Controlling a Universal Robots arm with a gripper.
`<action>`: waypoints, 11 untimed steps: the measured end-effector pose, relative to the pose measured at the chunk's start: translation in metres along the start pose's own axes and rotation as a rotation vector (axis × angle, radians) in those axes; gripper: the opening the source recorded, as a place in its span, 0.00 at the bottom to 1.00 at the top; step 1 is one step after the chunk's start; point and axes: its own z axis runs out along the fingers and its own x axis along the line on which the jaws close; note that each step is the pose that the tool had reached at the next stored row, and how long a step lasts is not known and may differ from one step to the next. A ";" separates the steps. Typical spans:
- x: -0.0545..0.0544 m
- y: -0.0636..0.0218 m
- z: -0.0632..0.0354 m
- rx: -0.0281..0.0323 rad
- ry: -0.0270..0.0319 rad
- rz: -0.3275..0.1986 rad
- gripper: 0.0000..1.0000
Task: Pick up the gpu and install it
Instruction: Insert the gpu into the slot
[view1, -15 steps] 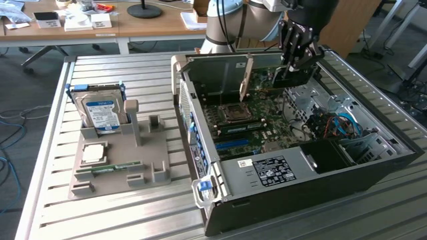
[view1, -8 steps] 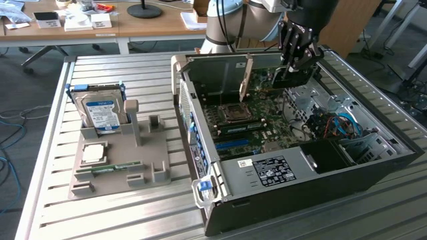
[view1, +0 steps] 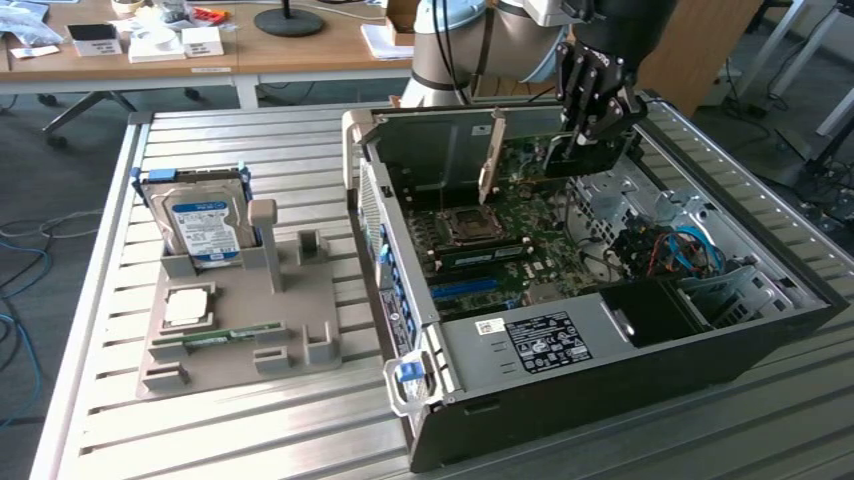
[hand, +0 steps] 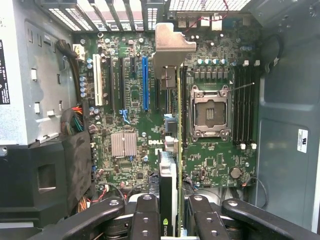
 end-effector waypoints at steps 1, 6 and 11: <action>0.000 0.0000 0.0001 0.0001 -0.0001 0.000 0.27; 0.000 0.0000 0.0007 0.0001 -0.0003 0.000 0.27; 0.000 0.0001 0.0013 0.0000 0.0000 0.000 0.27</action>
